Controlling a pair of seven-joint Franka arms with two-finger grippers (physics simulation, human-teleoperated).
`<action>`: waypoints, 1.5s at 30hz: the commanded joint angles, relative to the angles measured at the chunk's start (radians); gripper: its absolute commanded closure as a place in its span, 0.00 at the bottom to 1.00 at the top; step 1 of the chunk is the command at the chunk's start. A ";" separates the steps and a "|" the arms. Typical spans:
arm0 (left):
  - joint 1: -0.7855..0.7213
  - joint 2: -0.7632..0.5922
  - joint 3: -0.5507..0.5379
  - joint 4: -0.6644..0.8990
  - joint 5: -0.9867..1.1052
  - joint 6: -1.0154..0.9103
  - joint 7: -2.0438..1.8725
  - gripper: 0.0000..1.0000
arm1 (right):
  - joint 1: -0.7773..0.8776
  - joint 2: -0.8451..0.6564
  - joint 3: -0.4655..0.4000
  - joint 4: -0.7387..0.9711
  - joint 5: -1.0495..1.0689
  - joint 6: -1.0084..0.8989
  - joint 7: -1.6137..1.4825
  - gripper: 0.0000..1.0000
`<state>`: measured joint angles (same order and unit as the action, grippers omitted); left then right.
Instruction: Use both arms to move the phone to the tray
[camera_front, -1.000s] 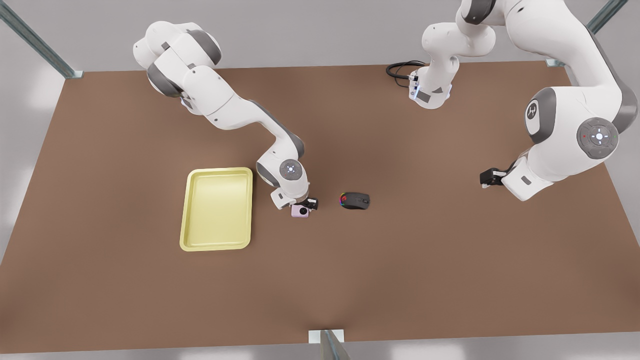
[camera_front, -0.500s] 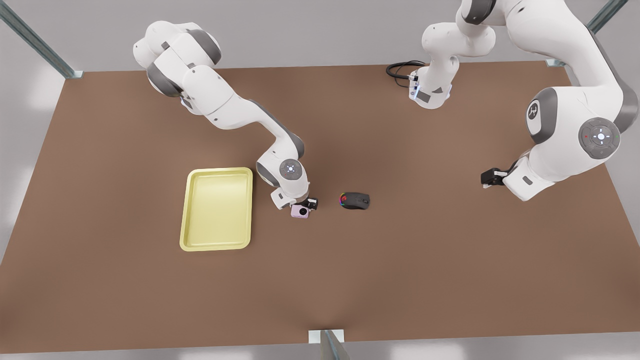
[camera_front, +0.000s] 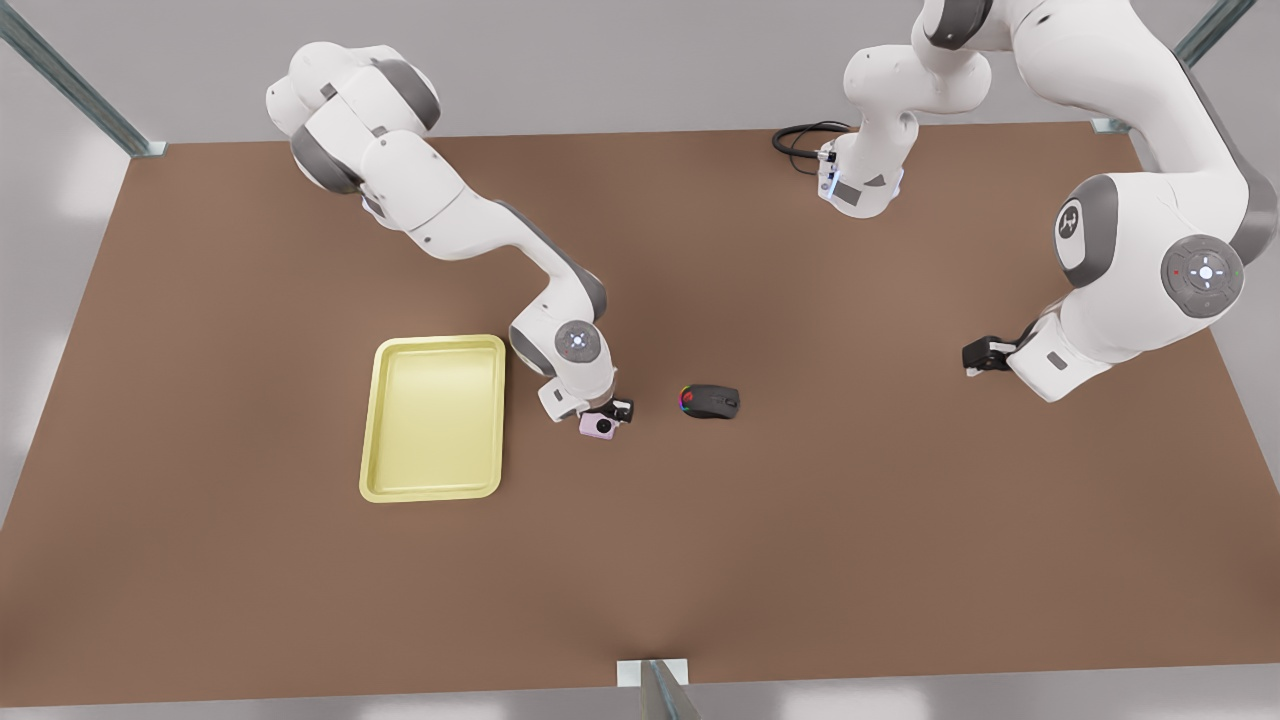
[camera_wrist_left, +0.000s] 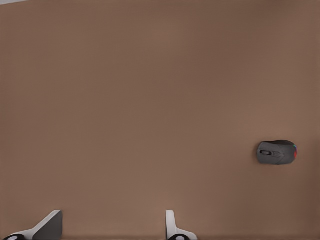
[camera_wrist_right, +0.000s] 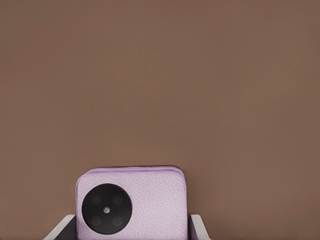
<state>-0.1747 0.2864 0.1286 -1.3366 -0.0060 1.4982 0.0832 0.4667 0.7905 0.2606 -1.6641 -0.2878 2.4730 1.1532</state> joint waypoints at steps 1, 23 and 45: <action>0.000 -0.001 0.000 0.000 -0.002 0.000 0.003 0.00 | 0.001 0.001 0.000 0.000 0.001 0.003 -0.009 0.13; 0.000 -0.003 0.000 0.000 -0.002 -0.001 0.001 0.00 | -0.045 -0.083 0.002 -0.038 0.004 -0.011 -0.079 0.21; -0.002 -0.007 0.000 0.000 -0.003 -0.003 0.000 0.00 | -0.447 -0.554 -0.026 -0.130 0.257 -0.521 -0.769 0.00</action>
<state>-0.1764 0.2802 0.1286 -1.3366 -0.0095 1.4960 0.0841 0.0313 0.2493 0.2262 -1.8415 -0.1742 2.2719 0.7295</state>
